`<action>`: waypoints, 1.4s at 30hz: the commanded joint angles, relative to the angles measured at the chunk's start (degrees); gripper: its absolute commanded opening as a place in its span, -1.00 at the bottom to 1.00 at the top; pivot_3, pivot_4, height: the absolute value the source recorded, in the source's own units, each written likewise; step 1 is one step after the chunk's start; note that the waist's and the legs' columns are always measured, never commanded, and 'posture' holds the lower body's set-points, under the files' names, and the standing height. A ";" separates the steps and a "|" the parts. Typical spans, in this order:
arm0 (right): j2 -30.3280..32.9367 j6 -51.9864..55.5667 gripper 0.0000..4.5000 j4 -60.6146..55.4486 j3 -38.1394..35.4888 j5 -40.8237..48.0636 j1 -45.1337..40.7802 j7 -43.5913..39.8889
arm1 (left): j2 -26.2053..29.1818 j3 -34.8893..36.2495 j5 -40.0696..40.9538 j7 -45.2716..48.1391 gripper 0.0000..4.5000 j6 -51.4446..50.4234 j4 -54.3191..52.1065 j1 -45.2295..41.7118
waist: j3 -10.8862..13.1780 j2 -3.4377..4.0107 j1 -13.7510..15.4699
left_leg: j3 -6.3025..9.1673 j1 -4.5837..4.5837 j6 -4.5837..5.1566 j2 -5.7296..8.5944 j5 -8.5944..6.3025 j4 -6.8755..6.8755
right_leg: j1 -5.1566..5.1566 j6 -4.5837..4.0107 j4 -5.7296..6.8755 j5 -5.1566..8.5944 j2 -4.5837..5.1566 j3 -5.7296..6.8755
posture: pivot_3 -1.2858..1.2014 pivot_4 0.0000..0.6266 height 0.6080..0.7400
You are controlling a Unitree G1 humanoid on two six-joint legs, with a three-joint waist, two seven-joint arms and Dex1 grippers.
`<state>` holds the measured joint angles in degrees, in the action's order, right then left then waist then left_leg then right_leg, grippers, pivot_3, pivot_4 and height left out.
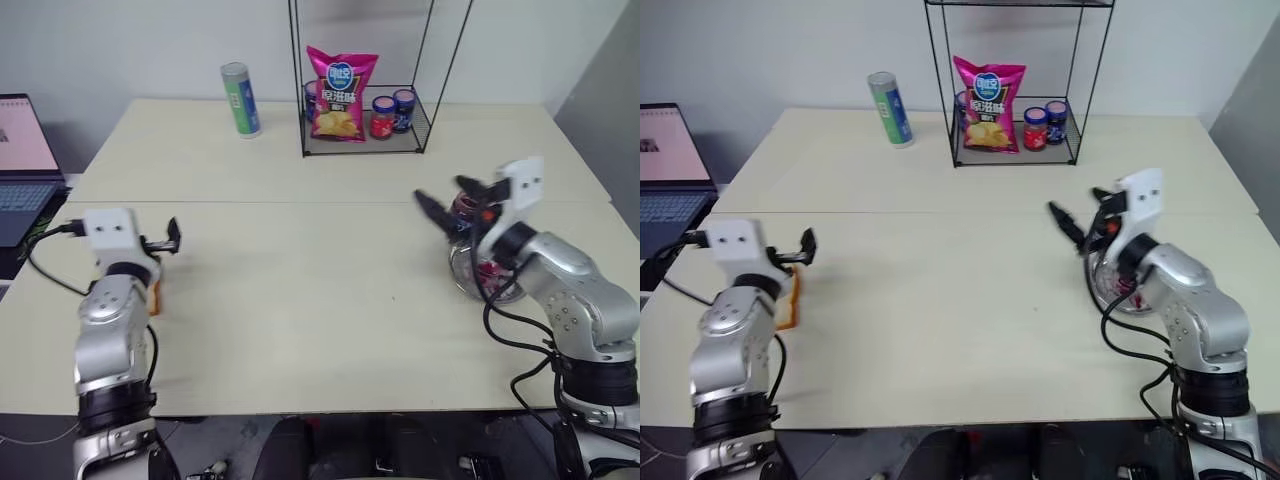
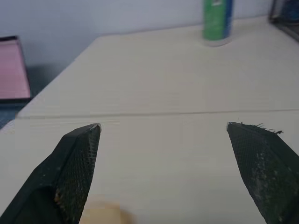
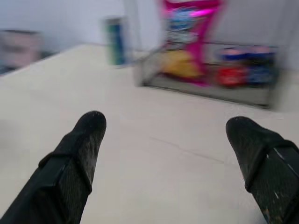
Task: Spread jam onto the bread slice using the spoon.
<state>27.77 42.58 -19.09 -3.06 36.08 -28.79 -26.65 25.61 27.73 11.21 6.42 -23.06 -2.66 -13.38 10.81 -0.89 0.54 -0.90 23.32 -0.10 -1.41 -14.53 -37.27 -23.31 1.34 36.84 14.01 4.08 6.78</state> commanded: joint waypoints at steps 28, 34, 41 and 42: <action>-5.47 2.29 0.99 3.28 10.38 0.12 -1.68 -15.09 | 12.59 8.02 11.55 24.47 1.00 0.34 17.94 14.95 | 0.03 -0.13 0.89 | 0.04 0.14 -0.49 -0.29 -0.12 -0.67 | -0.23 -0.77 0.31 0.05 -0.18 0.07 | 0.03 -0.52 1.00; -5.94 2.00 1.00 3.01 9.51 -0.67 -1.81 -13.56 | 12.95 4.39 10.40 27.92 0.78 5.08 23.71 10.47 | 0.03 -0.06 0.92 | 0.08 0.10 -0.53 -0.30 -0.06 -0.67 | -0.21 -0.78 0.42 0.05 -0.19 0.08 | 0.03 -0.52 1.00; -6.20 2.26 1.00 2.84 8.64 -0.30 -1.74 -12.45 | 12.80 2.00 9.72 28.84 0.16 6.56 23.96 9.20 | 0.02 -0.05 0.98 | 0.01 0.10 -0.55 -0.22 -0.05 -0.68 | -0.16 -0.78 0.40 0.04 -0.10 0.04 | 0.03 -0.52 1.00; -6.22 2.26 1.00 2.83 8.59 -0.33 -1.72 -12.38 | 12.78 1.85 9.67 28.85 0.06 6.63 23.96 9.08 | 0.02 -0.05 0.97 | 0.01 0.10 -0.55 -0.22 -0.05 -0.69 | -0.16 -0.78 0.40 0.04 -0.09 0.04 | 0.03 -0.52 1.00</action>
<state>21.64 45.35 -13.75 7.14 35.05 -30.26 -39.26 38.53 31.44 21.34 34.48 -16.66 20.94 -4.16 10.83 -0.94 1.51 -0.89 23.42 -0.65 -1.63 -14.58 -37.97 -23.46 0.57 37.23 14.06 3.99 6.82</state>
